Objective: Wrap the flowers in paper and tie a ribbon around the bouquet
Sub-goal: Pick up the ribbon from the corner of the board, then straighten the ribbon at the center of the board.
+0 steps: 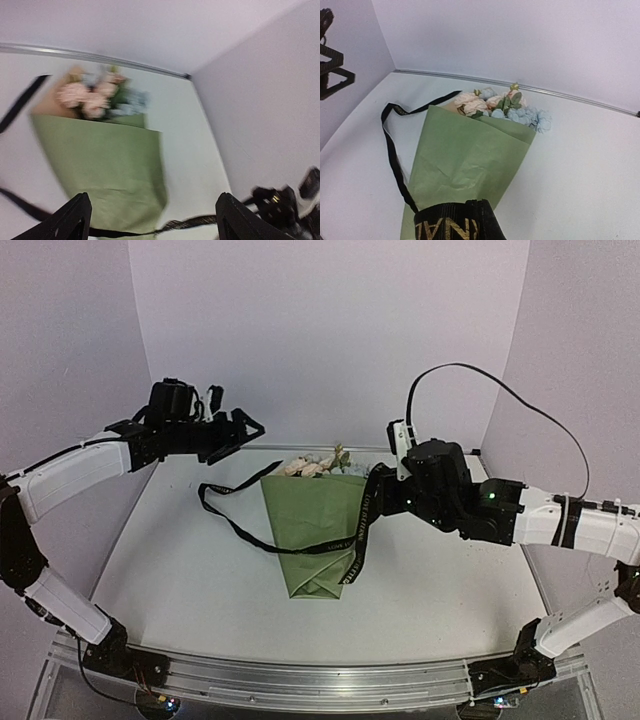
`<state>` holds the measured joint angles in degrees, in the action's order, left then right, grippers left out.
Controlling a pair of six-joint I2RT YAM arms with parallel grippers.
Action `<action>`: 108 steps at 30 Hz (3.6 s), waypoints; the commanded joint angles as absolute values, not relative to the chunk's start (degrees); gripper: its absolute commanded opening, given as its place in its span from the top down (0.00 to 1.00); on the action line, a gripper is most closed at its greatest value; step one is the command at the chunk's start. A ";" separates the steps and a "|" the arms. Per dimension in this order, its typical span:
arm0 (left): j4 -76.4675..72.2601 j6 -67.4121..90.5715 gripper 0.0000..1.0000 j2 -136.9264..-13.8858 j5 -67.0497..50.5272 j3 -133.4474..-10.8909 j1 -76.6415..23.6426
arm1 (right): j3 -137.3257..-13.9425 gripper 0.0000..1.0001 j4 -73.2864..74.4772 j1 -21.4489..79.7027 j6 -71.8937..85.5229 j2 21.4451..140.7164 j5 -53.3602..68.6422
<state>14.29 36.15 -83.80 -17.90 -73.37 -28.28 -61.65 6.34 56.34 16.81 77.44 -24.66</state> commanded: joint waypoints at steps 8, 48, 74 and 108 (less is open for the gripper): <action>25.84 35.24 0.14 -89.63 5.30 -67.64 -14.41 | -58.16 1.00 10.19 56.66 21.06 75.30 -31.31; 29.53 19.95 0.56 -130.52 8.63 -97.41 -10.49 | -53.47 1.00 11.45 56.56 24.70 71.29 -33.09; 26.33 46.26 1.00 -70.55 18.36 -49.46 -18.16 | -61.28 1.00 44.54 43.49 29.64 63.94 -23.61; 26.91 58.79 0.51 -60.71 11.13 -29.28 -26.63 | -45.92 0.39 58.26 40.81 41.65 66.33 -23.15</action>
